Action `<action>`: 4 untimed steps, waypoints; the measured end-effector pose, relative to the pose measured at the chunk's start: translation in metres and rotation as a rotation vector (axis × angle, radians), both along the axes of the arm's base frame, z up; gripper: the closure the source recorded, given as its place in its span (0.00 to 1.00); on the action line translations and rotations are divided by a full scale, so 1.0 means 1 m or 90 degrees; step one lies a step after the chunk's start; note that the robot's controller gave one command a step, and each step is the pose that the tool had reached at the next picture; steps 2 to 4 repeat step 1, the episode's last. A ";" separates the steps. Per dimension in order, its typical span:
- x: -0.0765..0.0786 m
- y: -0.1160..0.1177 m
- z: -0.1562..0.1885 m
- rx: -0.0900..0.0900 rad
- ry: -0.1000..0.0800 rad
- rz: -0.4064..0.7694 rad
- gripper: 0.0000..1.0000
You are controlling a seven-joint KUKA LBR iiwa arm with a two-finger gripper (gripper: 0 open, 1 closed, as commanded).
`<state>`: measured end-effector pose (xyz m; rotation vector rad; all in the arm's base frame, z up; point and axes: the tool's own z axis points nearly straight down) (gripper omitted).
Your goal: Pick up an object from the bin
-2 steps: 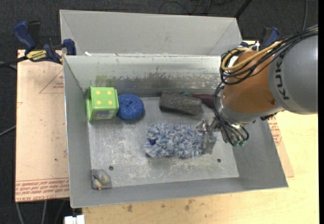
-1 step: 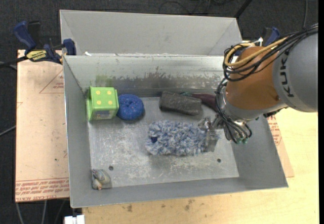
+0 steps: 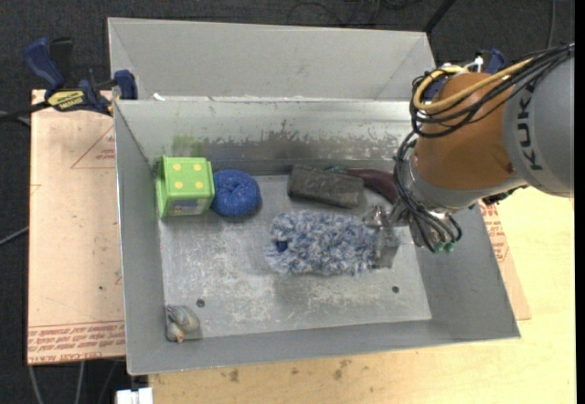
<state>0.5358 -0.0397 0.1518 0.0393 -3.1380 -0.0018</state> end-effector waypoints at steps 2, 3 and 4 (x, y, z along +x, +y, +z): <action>0.001 0.000 0.016 0.000 -0.005 0.000 1.00; 0.001 0.000 0.016 0.000 -0.005 0.000 1.00; 0.001 0.000 0.016 0.000 -0.005 0.000 1.00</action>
Offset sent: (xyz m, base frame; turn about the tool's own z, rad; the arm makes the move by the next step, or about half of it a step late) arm -0.0001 -0.0001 0.0223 0.0000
